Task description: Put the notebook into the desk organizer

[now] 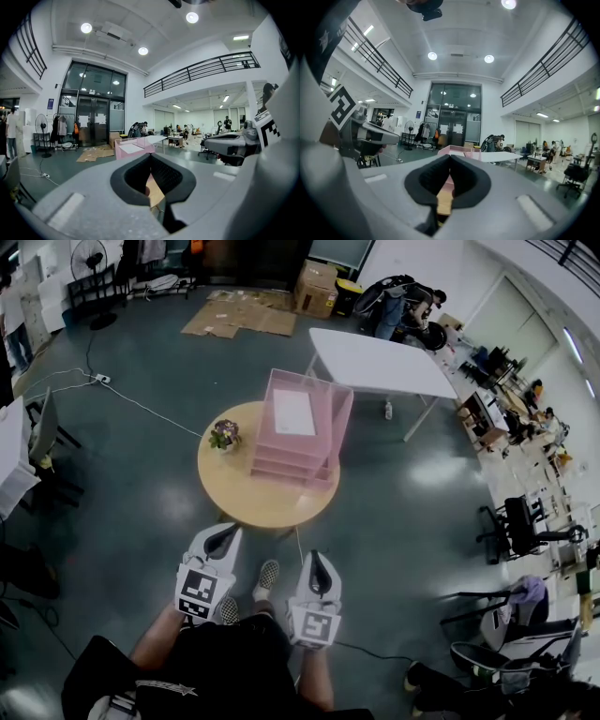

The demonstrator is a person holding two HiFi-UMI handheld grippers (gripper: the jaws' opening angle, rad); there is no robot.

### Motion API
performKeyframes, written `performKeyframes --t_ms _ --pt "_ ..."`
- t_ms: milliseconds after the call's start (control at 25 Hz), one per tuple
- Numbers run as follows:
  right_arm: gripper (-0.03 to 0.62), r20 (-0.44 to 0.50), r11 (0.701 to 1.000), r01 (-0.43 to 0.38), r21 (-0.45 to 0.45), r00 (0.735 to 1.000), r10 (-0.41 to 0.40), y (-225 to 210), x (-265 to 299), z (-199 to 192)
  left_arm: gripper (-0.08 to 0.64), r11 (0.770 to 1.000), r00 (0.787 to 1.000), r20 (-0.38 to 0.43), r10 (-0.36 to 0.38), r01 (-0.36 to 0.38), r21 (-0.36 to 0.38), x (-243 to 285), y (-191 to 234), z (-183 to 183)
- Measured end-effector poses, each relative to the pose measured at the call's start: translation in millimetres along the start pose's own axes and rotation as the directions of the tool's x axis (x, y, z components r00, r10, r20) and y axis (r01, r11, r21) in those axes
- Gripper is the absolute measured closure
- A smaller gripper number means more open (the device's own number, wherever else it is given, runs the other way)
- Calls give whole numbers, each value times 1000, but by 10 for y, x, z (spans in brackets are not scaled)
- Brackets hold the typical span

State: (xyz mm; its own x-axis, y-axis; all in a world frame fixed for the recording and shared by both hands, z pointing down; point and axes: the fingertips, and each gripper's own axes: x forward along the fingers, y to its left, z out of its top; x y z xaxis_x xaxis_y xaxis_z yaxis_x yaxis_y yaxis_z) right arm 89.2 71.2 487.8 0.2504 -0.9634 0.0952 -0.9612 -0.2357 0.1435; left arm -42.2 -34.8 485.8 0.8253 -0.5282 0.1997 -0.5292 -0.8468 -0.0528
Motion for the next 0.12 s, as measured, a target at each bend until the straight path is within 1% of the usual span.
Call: performKeyframes --t_ms 120 --pt "586 0 1000 -5 0 1000 5 3 -15 6 551 1000 1000 0 -1 1 -2 -10 -17 -5"
